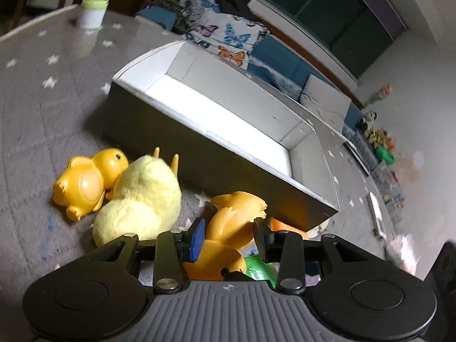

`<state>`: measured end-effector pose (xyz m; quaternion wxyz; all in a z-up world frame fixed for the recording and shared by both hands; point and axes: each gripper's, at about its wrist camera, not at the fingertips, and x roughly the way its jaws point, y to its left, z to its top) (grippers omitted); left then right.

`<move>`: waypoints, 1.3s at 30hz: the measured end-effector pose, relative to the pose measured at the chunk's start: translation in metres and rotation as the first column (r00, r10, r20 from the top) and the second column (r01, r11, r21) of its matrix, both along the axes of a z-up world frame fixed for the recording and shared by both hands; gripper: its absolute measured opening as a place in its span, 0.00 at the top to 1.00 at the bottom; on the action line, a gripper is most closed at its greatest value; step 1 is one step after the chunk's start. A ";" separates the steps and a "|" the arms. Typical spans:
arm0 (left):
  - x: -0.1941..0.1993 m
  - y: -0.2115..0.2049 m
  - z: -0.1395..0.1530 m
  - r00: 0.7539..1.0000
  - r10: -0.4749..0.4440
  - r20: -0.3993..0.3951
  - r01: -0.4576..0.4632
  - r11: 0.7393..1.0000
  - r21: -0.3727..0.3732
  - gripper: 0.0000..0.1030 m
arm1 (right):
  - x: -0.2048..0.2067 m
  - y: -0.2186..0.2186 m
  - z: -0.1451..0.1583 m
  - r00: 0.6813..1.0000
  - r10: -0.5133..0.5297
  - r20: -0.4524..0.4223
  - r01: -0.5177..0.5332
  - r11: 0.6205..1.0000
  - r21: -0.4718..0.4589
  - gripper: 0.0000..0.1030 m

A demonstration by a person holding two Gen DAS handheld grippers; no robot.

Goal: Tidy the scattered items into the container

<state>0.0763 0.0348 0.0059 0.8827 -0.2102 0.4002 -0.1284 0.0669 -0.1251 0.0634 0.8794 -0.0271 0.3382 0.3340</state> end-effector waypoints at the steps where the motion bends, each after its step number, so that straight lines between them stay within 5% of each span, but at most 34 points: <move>1: -0.001 -0.003 0.002 1.000 -0.014 0.014 0.014 1.000 0.022 0.61 | 0.001 0.001 0.000 1.000 0.000 0.002 0.000 1.000 -0.003 0.48; 5: -0.007 -0.014 0.006 0.993 -0.089 0.076 0.079 0.989 0.127 0.61 | -0.001 0.005 0.000 1.000 0.004 0.025 -0.004 1.000 -0.029 0.45; 15: -0.001 -0.021 0.005 0.979 -0.190 0.075 0.171 0.962 0.213 0.61 | 0.005 0.013 -0.004 0.999 0.018 0.049 -0.016 0.999 -0.039 0.34; 31: 0.017 -0.024 -0.002 0.976 -0.216 0.028 0.205 0.955 0.214 0.53 | 0.013 0.018 -0.009 0.998 0.019 0.058 -0.018 1.000 -0.016 0.28; 39: 0.014 -0.023 -0.002 0.980 -0.196 0.030 0.187 0.966 0.180 0.62 | 0.014 0.012 -0.012 1.000 -0.004 0.029 0.004 1.000 0.012 0.28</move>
